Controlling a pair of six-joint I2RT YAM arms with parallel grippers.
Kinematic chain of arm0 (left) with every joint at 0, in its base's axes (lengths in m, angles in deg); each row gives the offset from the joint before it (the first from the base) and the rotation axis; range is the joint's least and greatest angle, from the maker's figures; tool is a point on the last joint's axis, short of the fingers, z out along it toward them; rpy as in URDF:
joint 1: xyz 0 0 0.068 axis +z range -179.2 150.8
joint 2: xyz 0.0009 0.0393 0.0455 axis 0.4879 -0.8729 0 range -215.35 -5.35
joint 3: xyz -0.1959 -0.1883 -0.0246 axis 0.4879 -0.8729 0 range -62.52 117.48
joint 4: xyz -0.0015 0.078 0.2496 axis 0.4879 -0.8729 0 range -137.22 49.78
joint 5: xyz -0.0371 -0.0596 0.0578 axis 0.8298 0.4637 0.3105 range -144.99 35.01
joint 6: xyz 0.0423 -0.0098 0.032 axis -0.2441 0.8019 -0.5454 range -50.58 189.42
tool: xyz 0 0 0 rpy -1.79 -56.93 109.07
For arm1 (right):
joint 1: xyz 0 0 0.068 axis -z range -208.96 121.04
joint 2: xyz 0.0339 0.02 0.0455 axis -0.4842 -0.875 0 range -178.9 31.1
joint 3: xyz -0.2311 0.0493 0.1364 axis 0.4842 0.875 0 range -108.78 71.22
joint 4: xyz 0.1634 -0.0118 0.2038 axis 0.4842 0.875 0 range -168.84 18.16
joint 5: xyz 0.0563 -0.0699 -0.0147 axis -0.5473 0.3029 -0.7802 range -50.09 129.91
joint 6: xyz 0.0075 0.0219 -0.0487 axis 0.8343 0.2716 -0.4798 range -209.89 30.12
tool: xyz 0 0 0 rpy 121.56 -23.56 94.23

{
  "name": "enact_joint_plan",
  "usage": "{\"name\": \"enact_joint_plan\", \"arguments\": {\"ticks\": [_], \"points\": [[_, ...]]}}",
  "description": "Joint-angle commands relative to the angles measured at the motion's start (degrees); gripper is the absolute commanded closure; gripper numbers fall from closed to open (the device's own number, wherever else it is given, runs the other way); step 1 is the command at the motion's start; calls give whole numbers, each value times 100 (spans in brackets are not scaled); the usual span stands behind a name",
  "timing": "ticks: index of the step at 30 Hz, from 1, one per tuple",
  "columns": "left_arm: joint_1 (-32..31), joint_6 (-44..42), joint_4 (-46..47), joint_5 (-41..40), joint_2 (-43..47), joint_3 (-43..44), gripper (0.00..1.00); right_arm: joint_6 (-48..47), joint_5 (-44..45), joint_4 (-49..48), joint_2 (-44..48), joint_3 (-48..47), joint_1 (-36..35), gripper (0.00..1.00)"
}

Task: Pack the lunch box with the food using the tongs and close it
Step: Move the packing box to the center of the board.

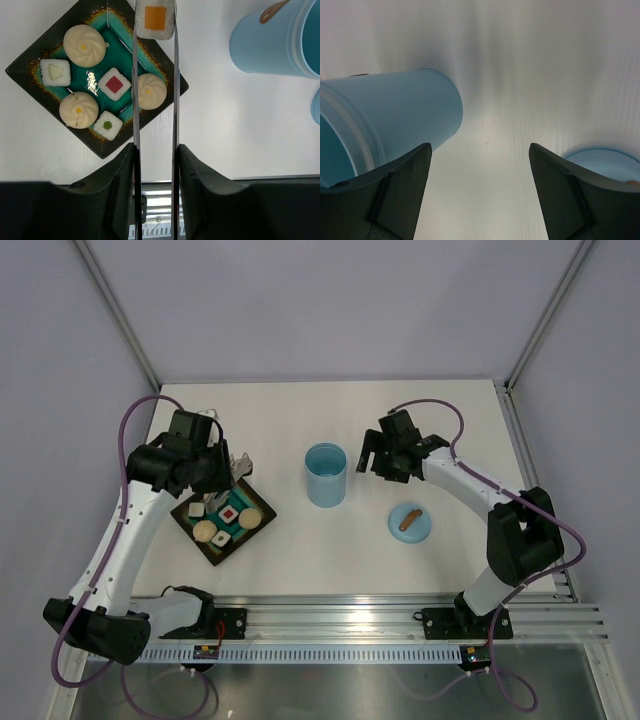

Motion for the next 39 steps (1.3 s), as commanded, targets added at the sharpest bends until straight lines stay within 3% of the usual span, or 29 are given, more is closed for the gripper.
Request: {"name": "enact_joint_plan", "arguments": {"ticks": [1, 13, 19, 30, 39], "points": [[23, 0, 219, 213, 76, 170, 81, 43, -145, -258, -228, -99, -53, 14], [-21, -9, 289, 748, 111, 301, 81, 52, -154, -232, -1036, -819, -430, 14], [-389, 35, 254, 714, 41, 590, 81, 70, -365, -206, -1309, -1154, -563, 14], [-978, 44, 324, 722, -232, 1479, 82, -97, 91, -4, -396, -645, 52, 12], [-1567, 158, 658, 758, -574, 1479, 80, -115, 365, 172, -79, -372, 114, 11]]}}
